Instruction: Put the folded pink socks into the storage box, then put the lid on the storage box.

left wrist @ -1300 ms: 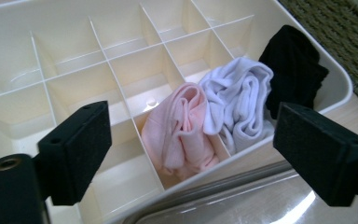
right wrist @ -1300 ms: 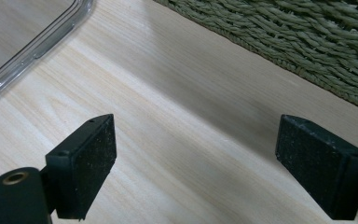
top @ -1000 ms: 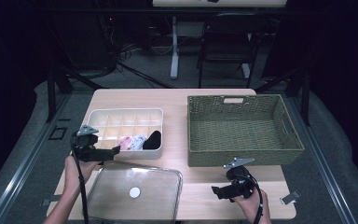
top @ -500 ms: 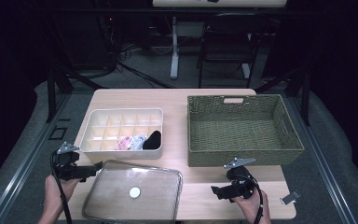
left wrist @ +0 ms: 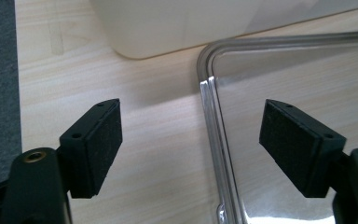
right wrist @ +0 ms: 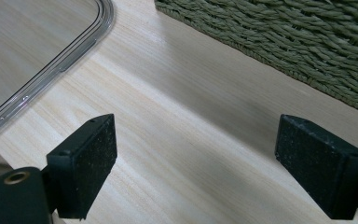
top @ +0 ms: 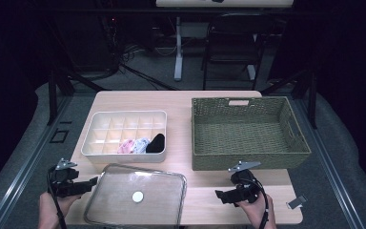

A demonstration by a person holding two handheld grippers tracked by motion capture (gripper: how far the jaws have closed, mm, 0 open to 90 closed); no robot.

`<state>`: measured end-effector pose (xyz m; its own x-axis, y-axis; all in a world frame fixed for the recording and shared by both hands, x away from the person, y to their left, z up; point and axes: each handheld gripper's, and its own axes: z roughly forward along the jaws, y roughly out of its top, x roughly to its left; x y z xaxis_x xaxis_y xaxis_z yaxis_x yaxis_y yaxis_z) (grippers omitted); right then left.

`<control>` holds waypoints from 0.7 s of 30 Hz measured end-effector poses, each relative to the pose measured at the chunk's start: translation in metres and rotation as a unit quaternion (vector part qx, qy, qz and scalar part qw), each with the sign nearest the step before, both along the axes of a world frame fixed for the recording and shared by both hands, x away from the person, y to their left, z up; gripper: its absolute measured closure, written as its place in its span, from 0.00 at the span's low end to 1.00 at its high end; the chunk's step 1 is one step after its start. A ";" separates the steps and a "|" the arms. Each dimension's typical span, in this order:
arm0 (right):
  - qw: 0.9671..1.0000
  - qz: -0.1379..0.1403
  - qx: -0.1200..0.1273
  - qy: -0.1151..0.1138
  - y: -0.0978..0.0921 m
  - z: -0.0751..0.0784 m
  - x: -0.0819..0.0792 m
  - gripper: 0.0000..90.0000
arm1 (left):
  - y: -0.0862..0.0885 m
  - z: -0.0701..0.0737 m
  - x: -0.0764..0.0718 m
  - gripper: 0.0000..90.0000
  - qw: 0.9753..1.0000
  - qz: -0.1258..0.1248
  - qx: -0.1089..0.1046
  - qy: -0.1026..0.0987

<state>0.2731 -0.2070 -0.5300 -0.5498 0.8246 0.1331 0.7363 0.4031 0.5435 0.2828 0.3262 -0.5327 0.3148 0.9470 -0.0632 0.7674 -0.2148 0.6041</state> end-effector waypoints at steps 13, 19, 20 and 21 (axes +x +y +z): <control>1.000 -0.002 0.006 -0.002 0.002 0.000 -0.001 0.14 | -0.005 -0.016 -0.005 0.77 0.997 0.001 0.026 0.068; 1.000 0.000 0.014 0.007 0.006 -0.001 -0.002 0.14 | -0.008 -0.022 -0.004 0.85 0.996 -0.005 0.020 0.092; 1.000 0.000 0.014 0.007 0.006 -0.001 -0.002 0.14 | -0.008 -0.022 -0.004 0.86 0.996 -0.005 0.020 0.092; 1.000 0.000 0.014 0.008 0.007 -0.001 -0.002 0.15 | -0.009 -0.022 -0.004 0.86 0.996 -0.004 0.019 0.092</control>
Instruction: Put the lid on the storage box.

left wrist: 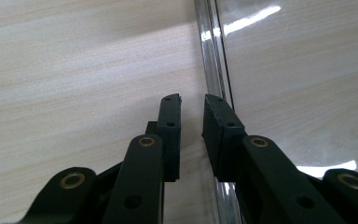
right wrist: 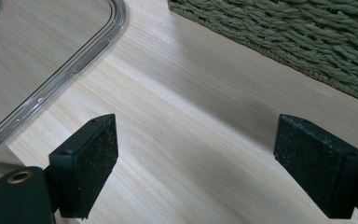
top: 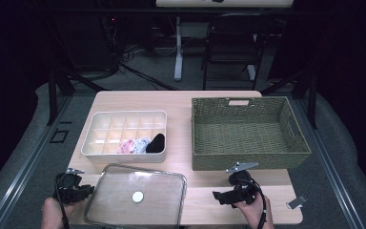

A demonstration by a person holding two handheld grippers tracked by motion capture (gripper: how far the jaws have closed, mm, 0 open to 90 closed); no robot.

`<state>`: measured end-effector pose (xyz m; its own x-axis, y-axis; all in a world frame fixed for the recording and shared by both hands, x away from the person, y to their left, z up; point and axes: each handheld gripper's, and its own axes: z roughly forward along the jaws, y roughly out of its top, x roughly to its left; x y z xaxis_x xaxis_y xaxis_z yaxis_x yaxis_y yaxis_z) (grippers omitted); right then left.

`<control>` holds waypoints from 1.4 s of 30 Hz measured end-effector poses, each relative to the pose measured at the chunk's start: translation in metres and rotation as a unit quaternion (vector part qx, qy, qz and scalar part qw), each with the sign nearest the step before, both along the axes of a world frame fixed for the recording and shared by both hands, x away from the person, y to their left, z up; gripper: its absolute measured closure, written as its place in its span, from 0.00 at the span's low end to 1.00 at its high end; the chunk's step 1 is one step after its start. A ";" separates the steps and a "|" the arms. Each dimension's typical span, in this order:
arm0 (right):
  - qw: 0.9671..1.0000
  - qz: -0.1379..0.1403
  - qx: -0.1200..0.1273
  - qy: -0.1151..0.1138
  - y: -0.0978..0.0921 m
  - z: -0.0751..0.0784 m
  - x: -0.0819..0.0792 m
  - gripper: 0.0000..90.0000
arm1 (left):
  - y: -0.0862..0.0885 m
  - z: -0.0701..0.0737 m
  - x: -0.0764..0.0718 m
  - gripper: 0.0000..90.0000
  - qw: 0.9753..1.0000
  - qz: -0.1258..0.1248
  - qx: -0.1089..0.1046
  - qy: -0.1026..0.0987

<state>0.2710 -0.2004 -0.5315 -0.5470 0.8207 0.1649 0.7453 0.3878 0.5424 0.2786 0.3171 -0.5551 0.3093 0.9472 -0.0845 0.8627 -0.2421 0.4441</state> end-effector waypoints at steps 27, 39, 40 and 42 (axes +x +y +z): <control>0.994 -0.038 0.093 0.039 0.013 -0.017 -0.003 0.23 | -0.016 -0.001 -0.002 0.84 0.999 -0.007 -0.034 0.024; 0.994 -0.019 0.092 0.053 0.048 -0.029 0.011 0.34 | -0.012 -0.002 -0.003 0.80 0.997 -0.008 -0.075 0.036; 0.994 -0.020 0.095 0.054 0.049 -0.030 0.012 0.35 | -0.012 -0.003 -0.003 0.80 0.997 -0.009 -0.075 0.035; 0.994 -0.021 0.092 0.054 0.053 -0.031 0.014 0.37 | -0.012 -0.002 -0.003 0.77 0.996 -0.004 -0.078 0.033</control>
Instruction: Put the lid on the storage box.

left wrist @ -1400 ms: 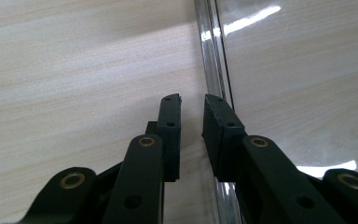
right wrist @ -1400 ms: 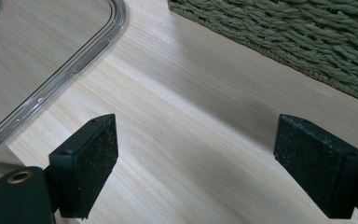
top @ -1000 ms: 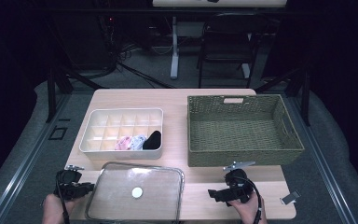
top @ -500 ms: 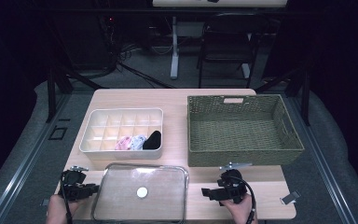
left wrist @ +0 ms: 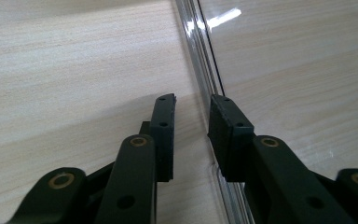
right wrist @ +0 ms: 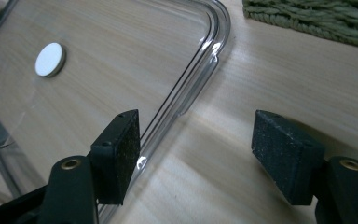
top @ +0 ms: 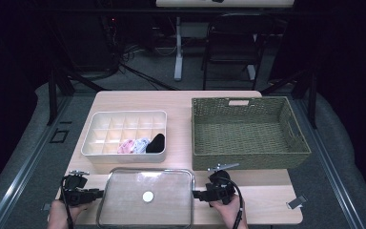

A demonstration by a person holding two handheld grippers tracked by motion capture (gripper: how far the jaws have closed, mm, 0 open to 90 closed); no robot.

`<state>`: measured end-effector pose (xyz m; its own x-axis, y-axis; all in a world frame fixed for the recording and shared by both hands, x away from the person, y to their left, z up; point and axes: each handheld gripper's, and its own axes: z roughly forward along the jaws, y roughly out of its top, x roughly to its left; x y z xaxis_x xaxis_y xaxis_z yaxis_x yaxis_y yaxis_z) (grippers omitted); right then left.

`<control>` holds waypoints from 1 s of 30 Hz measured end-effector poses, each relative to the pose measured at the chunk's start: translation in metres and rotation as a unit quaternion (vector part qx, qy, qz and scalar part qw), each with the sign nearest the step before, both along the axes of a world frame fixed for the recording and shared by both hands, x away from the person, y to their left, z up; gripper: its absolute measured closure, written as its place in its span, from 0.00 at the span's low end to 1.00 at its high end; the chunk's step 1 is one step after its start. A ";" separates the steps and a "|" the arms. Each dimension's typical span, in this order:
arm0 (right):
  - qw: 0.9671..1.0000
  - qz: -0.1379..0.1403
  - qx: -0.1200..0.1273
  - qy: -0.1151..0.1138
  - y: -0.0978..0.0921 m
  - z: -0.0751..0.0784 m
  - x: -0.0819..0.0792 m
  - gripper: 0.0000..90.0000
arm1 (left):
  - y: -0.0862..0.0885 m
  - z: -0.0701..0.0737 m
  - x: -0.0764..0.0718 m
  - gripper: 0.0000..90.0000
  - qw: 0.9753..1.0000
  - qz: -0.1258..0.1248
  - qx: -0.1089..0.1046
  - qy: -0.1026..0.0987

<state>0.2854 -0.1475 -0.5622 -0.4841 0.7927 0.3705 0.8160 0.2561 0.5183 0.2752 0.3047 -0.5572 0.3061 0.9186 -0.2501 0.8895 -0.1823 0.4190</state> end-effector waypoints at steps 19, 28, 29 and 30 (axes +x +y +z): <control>1.000 -0.017 0.006 -0.005 0.016 -0.005 0.001 0.55 | 0.001 -0.009 0.007 0.58 0.993 0.047 -0.104 -0.013; 1.000 -0.012 0.008 -0.006 0.018 -0.007 0.000 0.72 | -0.003 -0.011 0.007 0.63 0.993 0.022 -0.115 -0.011; 1.000 -0.012 0.008 -0.006 0.018 -0.007 0.000 0.72 | -0.002 -0.011 0.007 0.63 0.993 0.019 -0.114 -0.010; 1.000 -0.013 0.007 -0.007 0.019 -0.007 -0.001 0.72 | -0.001 -0.011 0.007 0.64 0.993 0.020 -0.118 -0.010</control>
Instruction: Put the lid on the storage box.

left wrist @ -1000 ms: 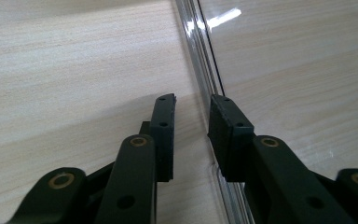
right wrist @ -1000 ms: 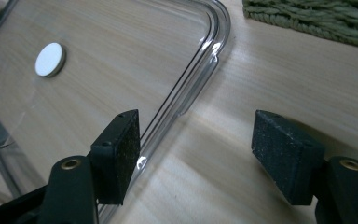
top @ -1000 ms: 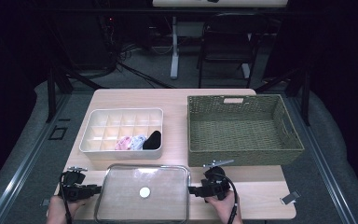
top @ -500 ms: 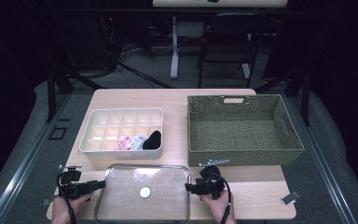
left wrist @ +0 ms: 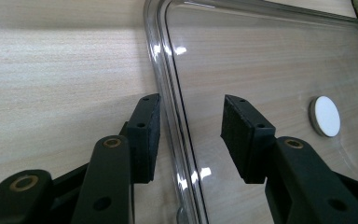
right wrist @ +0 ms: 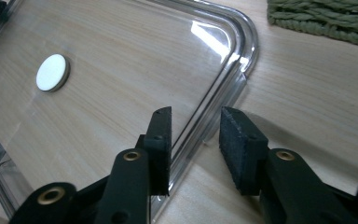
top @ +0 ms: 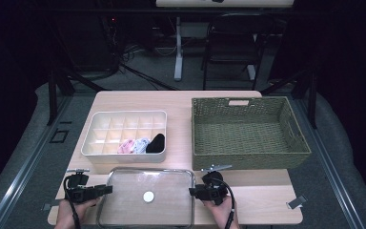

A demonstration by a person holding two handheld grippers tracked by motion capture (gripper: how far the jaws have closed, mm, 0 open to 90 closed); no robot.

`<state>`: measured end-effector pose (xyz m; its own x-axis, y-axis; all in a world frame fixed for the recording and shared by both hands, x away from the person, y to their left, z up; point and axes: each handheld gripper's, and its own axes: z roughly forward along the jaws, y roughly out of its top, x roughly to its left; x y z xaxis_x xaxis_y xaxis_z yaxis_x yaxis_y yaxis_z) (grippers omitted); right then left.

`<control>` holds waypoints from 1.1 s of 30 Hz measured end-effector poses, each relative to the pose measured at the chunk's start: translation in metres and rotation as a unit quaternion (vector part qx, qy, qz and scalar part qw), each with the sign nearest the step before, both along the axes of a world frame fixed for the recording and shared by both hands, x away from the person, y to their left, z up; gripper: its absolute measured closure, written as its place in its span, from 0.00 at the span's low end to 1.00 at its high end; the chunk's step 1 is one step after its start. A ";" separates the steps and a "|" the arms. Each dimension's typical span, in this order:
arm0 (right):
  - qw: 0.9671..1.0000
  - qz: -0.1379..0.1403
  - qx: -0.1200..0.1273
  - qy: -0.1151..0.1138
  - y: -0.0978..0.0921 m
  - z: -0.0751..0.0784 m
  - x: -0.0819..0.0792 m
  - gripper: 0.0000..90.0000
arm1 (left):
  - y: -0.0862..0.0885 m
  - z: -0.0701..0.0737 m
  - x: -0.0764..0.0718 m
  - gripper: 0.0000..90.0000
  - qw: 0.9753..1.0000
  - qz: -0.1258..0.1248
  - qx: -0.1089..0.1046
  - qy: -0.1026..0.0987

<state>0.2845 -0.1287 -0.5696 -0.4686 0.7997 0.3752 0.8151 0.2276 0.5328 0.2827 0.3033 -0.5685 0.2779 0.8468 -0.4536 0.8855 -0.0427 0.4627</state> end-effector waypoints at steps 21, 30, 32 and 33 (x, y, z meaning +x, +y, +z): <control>1.000 -0.004 -0.001 -0.015 0.000 -0.001 -0.003 0.76 | 0.009 -0.006 0.000 0.74 0.998 0.020 -0.055 0.025; 1.000 0.000 0.000 -0.018 -0.001 -0.002 -0.002 0.76 | 0.013 -0.006 0.000 0.78 0.999 -0.007 -0.046 0.015; 1.000 0.001 0.001 -0.017 -0.002 -0.002 -0.002 0.75 | 0.015 -0.007 -0.002 0.79 0.999 -0.009 -0.050 0.014; 1.000 0.002 0.002 -0.017 -0.002 -0.002 -0.002 0.75 | 0.014 -0.007 -0.003 0.79 0.999 -0.004 -0.052 0.011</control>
<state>0.2828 -0.1308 -0.5718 -0.4841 0.7967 0.3618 0.7956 0.2285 0.5611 0.2798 0.3172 -0.5751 0.2726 0.7929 -0.5450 0.8956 -0.0021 0.4449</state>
